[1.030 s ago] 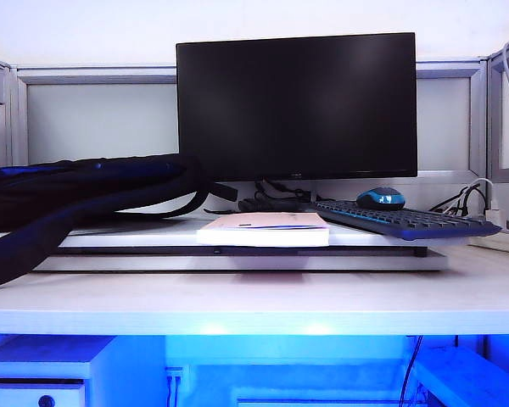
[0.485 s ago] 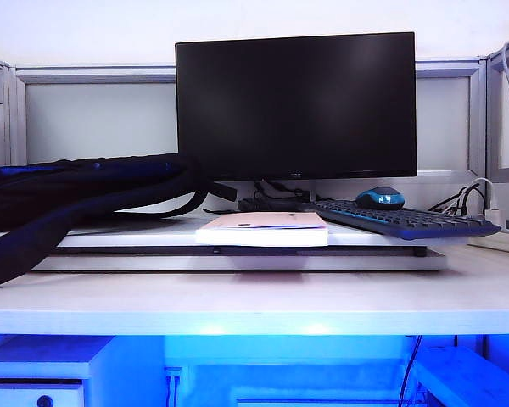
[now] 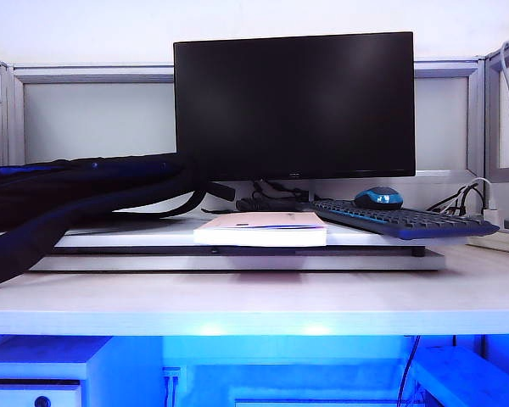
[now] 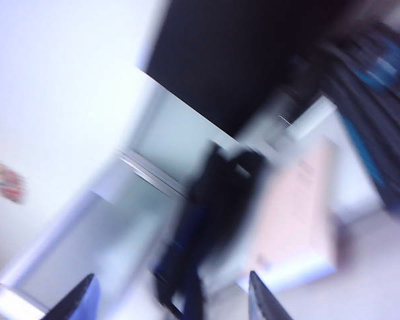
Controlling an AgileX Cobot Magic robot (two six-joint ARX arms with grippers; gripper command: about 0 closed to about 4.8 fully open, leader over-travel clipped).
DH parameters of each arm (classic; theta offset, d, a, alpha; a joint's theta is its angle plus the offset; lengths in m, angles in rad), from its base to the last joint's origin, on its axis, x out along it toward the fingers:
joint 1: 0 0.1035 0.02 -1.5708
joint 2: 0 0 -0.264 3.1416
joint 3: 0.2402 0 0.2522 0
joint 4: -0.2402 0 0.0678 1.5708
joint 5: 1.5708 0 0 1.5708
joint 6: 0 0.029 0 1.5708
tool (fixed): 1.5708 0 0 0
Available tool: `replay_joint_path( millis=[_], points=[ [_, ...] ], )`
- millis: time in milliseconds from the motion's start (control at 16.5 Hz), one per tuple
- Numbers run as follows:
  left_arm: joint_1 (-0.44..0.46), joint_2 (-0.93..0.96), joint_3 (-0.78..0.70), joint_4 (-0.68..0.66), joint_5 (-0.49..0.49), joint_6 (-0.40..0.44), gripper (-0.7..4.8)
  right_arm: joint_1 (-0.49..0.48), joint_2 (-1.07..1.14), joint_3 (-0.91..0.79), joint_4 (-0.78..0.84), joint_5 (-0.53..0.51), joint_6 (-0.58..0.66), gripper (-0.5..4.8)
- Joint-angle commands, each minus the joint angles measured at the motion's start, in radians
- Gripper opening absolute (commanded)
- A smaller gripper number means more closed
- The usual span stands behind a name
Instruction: Pick up the book on the desk and put it into the open backpack.
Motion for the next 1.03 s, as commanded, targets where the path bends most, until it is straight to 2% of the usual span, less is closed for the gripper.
replay_joint_path(
  millis=[61, 364, 545, 667, 788, 848, 909, 1030],
  points=[
    [0.001, 0.056, 0.1, 0.021, -0.014, 0.009, 4.1, 0.001, 0.008, 0.042, 0.071, 0.001, 0.003, 2.85],
    [0.0, 0.344, 0.283, 0.14, 0.042, -0.007, 4.1, 0.001, 0.108, 0.178, 0.072, -0.002, -0.06, 2.85],
    [0.0, 0.61, 0.362, 0.211, 0.166, -0.115, 4.1, 0.001, 0.33, 0.271, 0.104, -0.085, -0.076, 2.85],
    [0.0, 0.724, 0.364, 0.285, 0.2, -0.176, 4.1, 0.001, 0.475, 0.289, 0.165, -0.141, -0.074, 2.85],
    [0.003, 0.84, 0.364, 0.349, 0.199, -0.212, 4.1, 0.002, 0.679, 0.291, 0.296, -0.196, -0.009, 2.9],
    [0.006, 0.893, 0.364, 0.379, 0.2, -0.219, 4.1, 0.002, 0.816, 0.293, 0.402, -0.235, 0.05, 3.41],
    [0.006, 0.937, 0.365, 0.397, 0.2, -0.244, 4.13, 0.002, 0.921, 0.294, 0.488, -0.27, 0.097, 3.63],
    [0.007, 1.015, 0.367, 0.425, 0.2, -0.249, 4.14, 0.003, 1.147, 0.301, 0.68, -0.314, 0.173, 3.69]
  ],
)
